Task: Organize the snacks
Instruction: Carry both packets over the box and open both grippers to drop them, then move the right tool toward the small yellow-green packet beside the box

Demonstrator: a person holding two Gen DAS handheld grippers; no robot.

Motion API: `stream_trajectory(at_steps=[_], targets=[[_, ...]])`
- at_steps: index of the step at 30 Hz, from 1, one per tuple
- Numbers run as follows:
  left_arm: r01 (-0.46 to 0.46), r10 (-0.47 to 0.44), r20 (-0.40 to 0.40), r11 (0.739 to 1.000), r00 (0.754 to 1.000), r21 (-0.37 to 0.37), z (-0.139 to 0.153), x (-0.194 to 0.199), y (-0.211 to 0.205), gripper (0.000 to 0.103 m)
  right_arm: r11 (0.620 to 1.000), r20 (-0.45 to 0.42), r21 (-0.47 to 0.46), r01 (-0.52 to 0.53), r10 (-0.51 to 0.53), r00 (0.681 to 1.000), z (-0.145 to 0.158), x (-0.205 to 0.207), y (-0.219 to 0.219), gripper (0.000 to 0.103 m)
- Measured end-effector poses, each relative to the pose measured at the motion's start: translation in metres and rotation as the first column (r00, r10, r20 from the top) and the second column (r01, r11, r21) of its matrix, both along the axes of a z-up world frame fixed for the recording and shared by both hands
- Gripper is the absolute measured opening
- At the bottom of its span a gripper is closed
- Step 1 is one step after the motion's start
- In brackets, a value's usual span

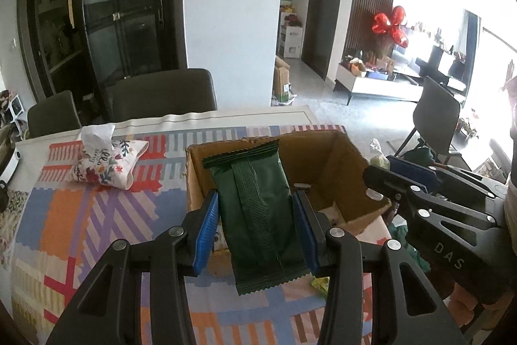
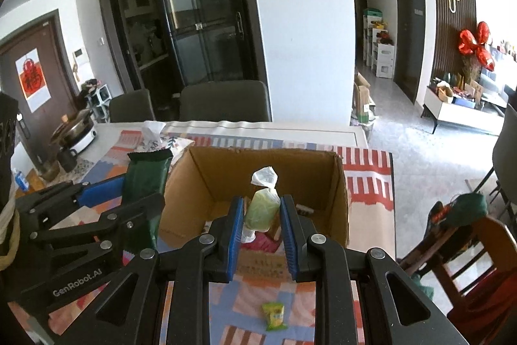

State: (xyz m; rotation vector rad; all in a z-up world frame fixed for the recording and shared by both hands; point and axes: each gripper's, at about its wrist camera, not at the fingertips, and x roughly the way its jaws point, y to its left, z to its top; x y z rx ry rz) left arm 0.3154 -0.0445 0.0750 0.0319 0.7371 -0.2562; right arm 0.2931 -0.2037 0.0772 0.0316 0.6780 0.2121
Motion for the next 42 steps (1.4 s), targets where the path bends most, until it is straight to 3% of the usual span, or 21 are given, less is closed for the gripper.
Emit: stream_trajectory(at_steps=[8,11,18,28,42], targets=[[-0.006,0.008,-0.052,1.000,0.999,0.030,-0.009,0.036,-0.004,0.046,1.000,-0.033,-0.021,0.006,-0.006,0.999,-0.010,0.029,0.001,0.024],[-0.025,0.028,-0.052,0.998,0.998,0.056,-0.012,0.037,-0.004,0.055,0.999,-0.065,-0.026,0.018,-0.020,0.998,-0.016,0.036,0.000,0.030],[-0.057,0.058,-0.005,0.994,0.998,0.098,-0.012,0.011,0.001,0.060,0.999,-0.065,-0.010,0.034,-0.034,0.997,-0.023,0.021,-0.006,0.038],[-0.085,0.083,0.018,0.991,0.996,0.101,-0.023,-0.033,0.011,0.062,1.000,-0.038,-0.003,-0.029,0.029,0.999,-0.027,-0.018,0.003,0.038],[-0.079,0.091,-0.098,0.990,0.991,0.117,-0.084,-0.070,0.011,0.063,0.996,-0.130,-0.055,-0.070,0.062,0.990,-0.079,-0.052,0.001,0.038]])
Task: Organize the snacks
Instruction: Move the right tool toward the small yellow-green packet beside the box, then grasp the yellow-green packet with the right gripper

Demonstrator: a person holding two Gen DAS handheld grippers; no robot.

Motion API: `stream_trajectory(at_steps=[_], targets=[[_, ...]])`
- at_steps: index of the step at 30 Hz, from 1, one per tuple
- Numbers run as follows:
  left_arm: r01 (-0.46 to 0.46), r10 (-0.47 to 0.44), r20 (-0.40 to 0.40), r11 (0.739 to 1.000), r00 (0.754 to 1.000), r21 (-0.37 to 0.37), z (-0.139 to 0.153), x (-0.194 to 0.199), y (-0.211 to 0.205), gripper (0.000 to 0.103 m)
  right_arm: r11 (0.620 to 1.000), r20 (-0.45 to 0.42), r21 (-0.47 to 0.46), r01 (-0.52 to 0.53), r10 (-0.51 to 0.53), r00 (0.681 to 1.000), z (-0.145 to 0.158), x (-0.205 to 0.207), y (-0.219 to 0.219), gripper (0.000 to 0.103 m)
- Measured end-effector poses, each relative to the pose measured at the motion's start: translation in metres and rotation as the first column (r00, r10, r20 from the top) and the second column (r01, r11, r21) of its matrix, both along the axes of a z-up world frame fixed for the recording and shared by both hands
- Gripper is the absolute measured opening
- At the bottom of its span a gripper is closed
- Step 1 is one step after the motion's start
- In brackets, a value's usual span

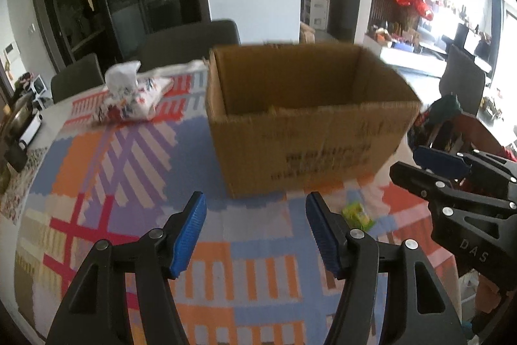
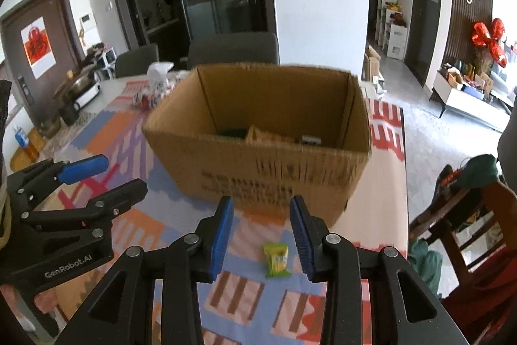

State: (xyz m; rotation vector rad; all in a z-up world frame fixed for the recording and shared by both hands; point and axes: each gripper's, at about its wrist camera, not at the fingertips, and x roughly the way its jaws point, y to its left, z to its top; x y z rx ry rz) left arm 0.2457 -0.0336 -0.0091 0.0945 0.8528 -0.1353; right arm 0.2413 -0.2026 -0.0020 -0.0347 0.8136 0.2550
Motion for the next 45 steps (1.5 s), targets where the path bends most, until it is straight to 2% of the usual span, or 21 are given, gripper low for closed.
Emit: stream_trajectory(at_steps=[13,25,35,39,45], targets=[[0.017,-0.010,-0.146,0.999,0.989,0.046,-0.060,0.000,-0.018,0.063,1.000,-0.135,-0.031,0.002,-0.006,0.991,-0.059,0.001,-0.012,0.038],[-0.008,0.019,-0.241,0.999,0.970,0.045,-0.091,0.019,-0.017,0.063,0.997,-0.219,-0.076,-0.028,0.010,0.976,-0.103,0.018,-0.004,0.038],[-0.030,0.037,-0.256,0.999,0.966,0.032,-0.097,0.025,-0.013,0.063,0.994,-0.241,-0.105,-0.031,0.005,0.971,-0.121,0.032,0.005,0.037],[-0.032,0.037,-0.257,0.999,0.966,0.026,-0.098,0.026,-0.012,0.063,0.993,-0.239,-0.115,-0.035,0.007,0.971,-0.121,0.034,0.009,0.028],[-0.031,0.034,-0.240,0.999,0.970,0.018,-0.094,0.022,-0.008,0.063,0.995,-0.238,-0.097,-0.034,0.010,0.971,-0.120,0.032,0.014,0.024]])
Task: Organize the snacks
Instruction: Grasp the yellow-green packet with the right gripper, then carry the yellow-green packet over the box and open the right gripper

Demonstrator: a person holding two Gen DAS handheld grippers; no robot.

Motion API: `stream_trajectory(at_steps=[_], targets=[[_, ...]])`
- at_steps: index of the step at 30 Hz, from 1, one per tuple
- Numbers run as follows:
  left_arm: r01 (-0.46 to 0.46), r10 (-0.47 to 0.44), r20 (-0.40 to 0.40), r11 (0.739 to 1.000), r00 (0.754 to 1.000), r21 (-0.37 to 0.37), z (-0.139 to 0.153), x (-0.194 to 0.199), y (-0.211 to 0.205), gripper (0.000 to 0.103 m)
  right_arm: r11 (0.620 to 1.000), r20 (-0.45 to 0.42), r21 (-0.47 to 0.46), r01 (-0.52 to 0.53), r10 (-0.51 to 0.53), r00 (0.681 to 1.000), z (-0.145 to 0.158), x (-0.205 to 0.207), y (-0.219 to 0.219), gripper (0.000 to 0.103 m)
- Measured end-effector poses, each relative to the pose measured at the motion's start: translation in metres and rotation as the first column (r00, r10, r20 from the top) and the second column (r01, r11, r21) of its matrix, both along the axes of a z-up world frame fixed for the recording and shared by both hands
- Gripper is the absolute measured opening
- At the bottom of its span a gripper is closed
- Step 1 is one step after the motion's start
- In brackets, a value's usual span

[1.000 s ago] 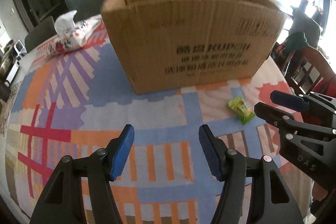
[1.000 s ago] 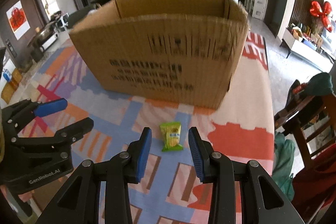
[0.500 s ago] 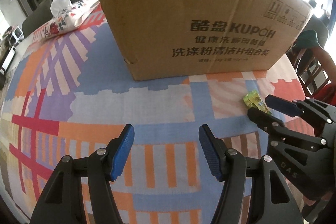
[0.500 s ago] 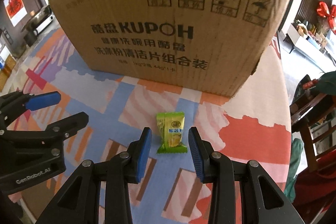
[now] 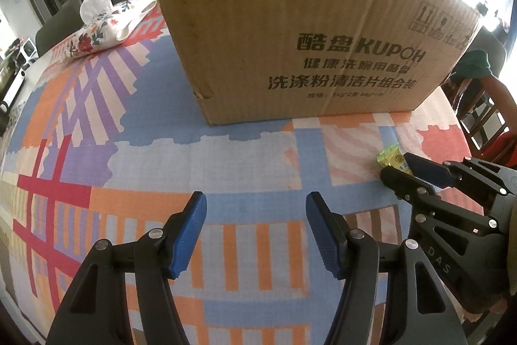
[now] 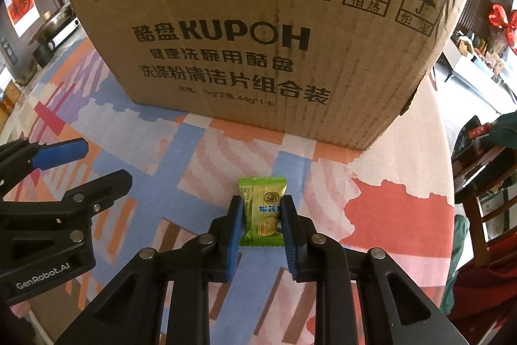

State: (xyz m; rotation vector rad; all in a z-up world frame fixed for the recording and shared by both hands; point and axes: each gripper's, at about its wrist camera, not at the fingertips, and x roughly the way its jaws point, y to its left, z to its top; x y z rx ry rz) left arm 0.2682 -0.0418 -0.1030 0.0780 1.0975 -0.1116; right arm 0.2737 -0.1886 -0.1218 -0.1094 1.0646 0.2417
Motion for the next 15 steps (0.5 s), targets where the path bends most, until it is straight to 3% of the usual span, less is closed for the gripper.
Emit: stream_trajectory(at_steps=[15], targets=[[0.022,-0.015,0.144,0.998,0.989,-0.052,0.060,-0.029,0.010,0.063,0.998,0.132,0.061,0.012,-0.020,0.991,0.059,-0.031,0.005,0.024]])
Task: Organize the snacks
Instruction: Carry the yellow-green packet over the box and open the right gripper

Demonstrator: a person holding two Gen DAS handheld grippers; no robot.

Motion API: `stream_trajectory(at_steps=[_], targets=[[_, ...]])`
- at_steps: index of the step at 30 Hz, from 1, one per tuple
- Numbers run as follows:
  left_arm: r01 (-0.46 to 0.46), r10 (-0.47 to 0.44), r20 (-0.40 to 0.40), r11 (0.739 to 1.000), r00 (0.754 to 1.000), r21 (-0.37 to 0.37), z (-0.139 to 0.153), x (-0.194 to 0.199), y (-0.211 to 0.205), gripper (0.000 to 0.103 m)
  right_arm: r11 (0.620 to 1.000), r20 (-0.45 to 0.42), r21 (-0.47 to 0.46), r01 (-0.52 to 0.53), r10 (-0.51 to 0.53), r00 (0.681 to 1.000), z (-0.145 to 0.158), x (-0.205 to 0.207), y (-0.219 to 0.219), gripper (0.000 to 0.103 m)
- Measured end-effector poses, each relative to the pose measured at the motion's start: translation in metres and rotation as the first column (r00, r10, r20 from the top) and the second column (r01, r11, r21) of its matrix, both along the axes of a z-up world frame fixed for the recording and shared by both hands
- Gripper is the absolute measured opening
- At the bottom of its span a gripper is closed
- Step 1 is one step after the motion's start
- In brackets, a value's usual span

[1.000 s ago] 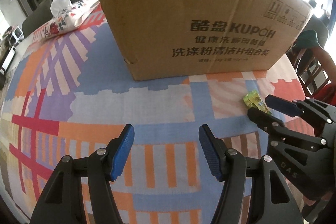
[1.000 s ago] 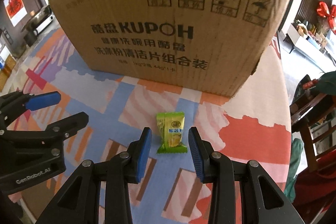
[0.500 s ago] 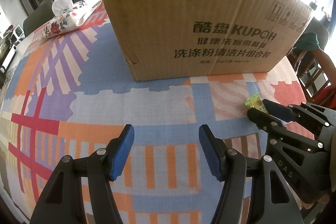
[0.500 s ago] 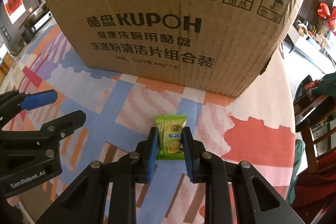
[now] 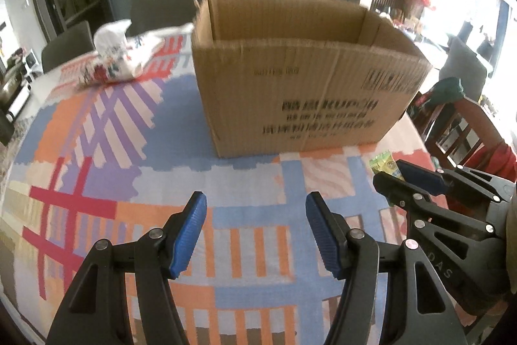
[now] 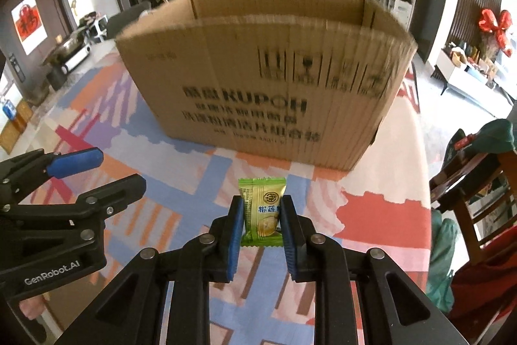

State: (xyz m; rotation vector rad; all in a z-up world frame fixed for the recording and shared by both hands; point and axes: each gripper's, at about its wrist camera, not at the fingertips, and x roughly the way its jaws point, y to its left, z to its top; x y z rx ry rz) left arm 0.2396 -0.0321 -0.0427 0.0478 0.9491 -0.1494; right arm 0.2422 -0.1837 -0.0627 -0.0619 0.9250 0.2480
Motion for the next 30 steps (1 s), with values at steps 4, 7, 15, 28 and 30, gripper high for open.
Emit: stream_trajectory(at_steps=[4,7,15,28,30], targets=[[0.003,-0.004,0.066,1.000,0.998,0.013,0.026,-0.007,0.001,0.063,1.000,0.049,0.017,0.002,-0.003,0.999,0.022,-0.008,0.002,0.024],[0.007,-0.009,0.102,1.000,0.995,0.014,0.043,-0.009,0.003,0.063,1.000,0.088,0.026,0.003,-0.005,0.996,0.039,-0.014,0.003,0.024],[0.029,-0.031,0.173,0.999,0.984,0.019,0.076,-0.013,0.005,0.063,0.999,0.184,0.039,0.008,-0.015,0.983,0.081,-0.019,0.003,0.024],[0.032,-0.048,0.202,0.996,0.978,0.081,0.112,0.021,0.007,0.063,0.999,0.205,0.031,0.033,-0.038,0.978,0.120,0.009,0.007,0.024],[0.035,-0.050,0.195,0.996,0.979,0.081,0.115,0.029,0.007,0.063,0.999,0.206,0.024,0.036,-0.040,0.978,0.125,0.015,0.007,0.024]])
